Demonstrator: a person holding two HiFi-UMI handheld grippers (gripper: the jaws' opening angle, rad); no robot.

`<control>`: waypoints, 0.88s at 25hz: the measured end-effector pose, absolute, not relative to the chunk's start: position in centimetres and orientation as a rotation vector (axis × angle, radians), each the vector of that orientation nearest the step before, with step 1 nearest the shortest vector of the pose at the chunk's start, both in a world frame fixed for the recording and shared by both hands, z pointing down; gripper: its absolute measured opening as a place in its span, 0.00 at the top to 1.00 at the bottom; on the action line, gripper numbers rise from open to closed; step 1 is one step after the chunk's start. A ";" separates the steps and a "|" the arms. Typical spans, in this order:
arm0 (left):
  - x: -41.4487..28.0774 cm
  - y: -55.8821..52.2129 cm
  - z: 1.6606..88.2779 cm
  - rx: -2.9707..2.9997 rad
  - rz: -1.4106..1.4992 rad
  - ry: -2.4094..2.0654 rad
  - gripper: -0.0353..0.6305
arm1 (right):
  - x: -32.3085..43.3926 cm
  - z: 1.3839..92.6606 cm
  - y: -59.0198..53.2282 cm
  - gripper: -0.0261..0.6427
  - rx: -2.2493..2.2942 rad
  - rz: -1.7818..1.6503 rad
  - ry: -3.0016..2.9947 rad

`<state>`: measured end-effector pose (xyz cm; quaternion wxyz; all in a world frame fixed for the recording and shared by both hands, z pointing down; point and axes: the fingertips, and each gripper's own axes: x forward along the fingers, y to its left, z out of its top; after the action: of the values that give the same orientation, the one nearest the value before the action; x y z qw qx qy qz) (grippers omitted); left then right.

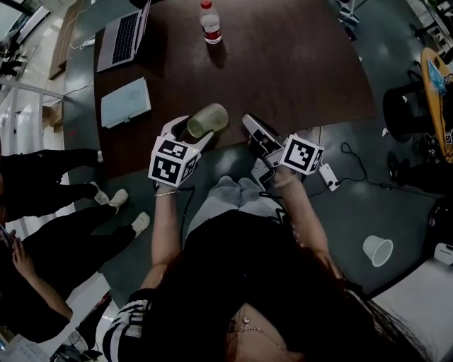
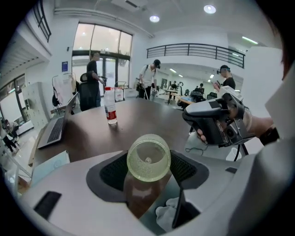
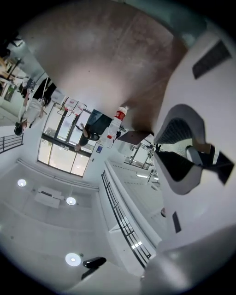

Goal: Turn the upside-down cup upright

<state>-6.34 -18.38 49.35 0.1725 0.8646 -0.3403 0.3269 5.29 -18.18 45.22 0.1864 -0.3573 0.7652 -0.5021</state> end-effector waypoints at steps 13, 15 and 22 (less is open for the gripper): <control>-5.9 -18.8 53.8 2.402 1.202 -0.880 0.51 | 4.3 45.9 -17.7 0.92 -1.185 -1.213 2.460; -5.7 -18.8 54.3 2.391 1.249 -0.865 0.51 | 4.2 46.0 -17.6 0.93 -1.220 -1.166 2.519; -5.4 -18.9 56.0 2.361 1.431 -0.812 0.51 | 4.0 45.9 -17.4 0.93 -1.323 -1.000 2.698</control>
<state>-5.41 -18.85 56.02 0.1316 0.8133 -0.2797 0.4930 3.98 -17.44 45.91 -0.0126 -0.4176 0.8520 -0.3156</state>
